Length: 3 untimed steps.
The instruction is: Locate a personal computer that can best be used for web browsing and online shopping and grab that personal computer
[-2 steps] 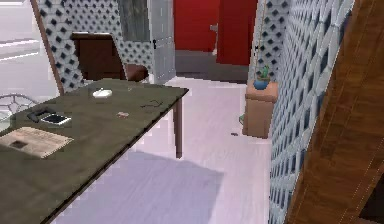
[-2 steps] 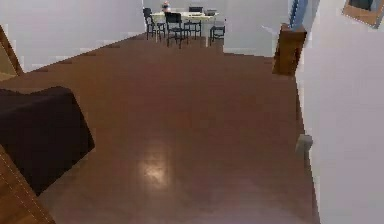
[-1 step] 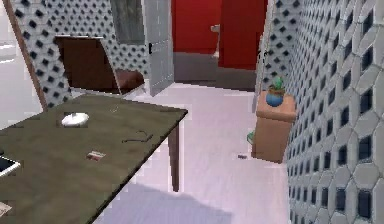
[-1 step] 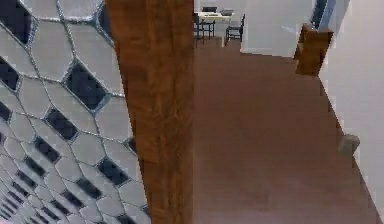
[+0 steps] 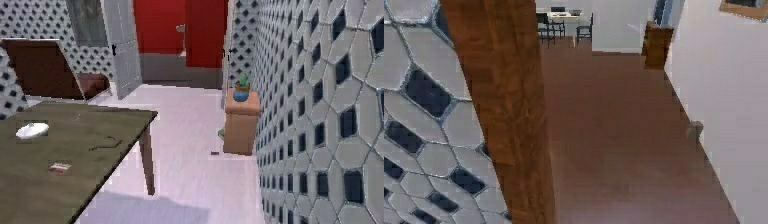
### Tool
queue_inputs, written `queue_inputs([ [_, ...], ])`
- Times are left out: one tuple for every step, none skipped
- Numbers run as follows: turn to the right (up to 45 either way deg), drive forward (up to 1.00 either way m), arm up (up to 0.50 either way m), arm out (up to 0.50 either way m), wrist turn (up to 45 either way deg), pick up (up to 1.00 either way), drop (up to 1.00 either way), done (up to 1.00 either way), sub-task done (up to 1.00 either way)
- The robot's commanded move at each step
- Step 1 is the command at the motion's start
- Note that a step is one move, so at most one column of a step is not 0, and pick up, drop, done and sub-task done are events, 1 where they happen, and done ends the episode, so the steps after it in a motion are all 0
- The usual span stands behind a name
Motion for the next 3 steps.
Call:
queue_inputs([
  [0.0,1.00,0.00,0.00,0.0,0.00,0.00,0.00,0.00],
  [3.0,0.00,0.00,0.00,0.0,0.00,0.00,0.00,0.00],
  [0.0,0.40,0.00,0.00,0.0,0.00,0.00,0.00,0.00],
])
